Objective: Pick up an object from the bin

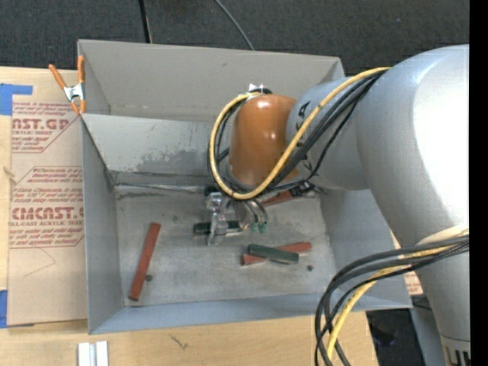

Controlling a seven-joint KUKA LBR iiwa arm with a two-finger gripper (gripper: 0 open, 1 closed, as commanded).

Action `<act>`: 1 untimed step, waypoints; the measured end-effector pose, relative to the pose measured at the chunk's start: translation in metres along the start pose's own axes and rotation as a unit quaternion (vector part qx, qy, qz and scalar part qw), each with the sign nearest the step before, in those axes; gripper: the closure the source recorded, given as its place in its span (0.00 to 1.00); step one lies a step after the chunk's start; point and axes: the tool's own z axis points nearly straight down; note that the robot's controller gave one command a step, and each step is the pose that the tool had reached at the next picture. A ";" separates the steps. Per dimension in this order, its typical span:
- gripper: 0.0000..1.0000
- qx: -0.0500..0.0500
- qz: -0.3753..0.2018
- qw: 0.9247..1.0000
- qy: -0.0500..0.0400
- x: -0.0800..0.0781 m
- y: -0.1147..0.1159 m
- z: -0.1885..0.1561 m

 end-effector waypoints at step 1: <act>1.00 0.000 0.000 1.000 0.000 0.000 0.000 0.000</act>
Offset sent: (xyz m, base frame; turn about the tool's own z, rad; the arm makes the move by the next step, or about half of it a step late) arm -0.0171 -0.0164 0.1637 -0.0461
